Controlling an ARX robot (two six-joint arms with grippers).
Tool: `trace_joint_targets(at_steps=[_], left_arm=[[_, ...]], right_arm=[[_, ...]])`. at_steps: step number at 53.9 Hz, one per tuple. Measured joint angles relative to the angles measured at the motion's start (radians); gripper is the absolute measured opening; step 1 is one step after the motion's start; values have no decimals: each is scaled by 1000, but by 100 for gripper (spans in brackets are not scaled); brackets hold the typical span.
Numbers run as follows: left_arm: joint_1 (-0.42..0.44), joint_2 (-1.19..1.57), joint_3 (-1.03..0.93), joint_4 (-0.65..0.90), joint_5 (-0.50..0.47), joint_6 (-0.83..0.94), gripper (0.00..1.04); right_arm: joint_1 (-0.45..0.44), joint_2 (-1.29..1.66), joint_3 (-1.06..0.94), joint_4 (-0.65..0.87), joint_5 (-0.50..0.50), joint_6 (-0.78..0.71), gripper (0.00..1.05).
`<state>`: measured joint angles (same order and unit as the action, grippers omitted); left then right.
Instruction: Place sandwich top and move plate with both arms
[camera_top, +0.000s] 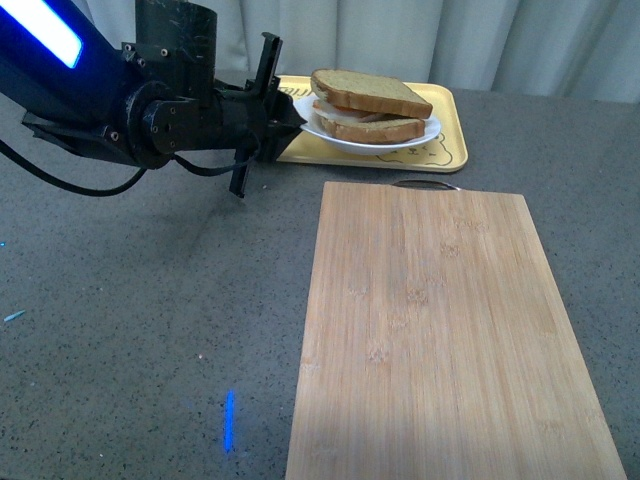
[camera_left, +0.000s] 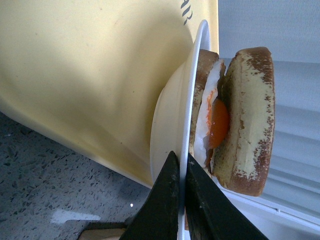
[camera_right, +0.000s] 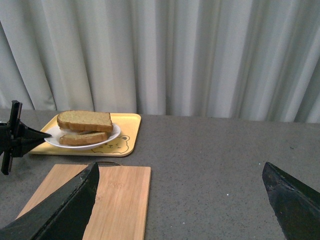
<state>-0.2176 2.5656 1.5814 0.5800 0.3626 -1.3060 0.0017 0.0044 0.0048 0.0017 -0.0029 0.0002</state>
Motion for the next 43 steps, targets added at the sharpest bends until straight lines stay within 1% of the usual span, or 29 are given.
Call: trace_joint_targets(at_steps=[7,12,14,18,20,21,23,26,28,34,36,40,41,43], left_arm=[[4,0,7,-20,-4,9,4],[7,0,0,-22,16,25,5],[9,-4,-16,-7,24,26,13],[13,-11,-38,16,30,23,24],[16,-20,-53,19,30,23,31],[16,-23,-58,21,30,23,33],[20,-35,-73,30,34,23,40],[24,-47,-87,32,35,25,47],[27,-63,-107,37,37,28,54],[35,-111,-169,45,40,46,70],[39,-148,-223,54,35,57,81],[43,-222,-332,78,27,85,99],[44,-249,-370,81,18,93,100],[45,-294,-436,103,4,107,98]], right_arm=[[0,0,0,0,0,0,95],[0,0,0,0,0,0,95],[0,0,0,0,0,0,95],[0,0,0,0,0,0,95],[0,0,0,0,0,0,95],[0,0,0,0,0,0,95],[0,0,0,0,0,0,95],[0,0,0,0,0,0,95],[0,0,0,0,0,0,95],[0,0,0,0,0,0,95],[0,0,0,0,0,0,95],[0,0,0,0,0,0,95],[0,0,0,0,0,0,95],[0,0,0,0,0,0,95]])
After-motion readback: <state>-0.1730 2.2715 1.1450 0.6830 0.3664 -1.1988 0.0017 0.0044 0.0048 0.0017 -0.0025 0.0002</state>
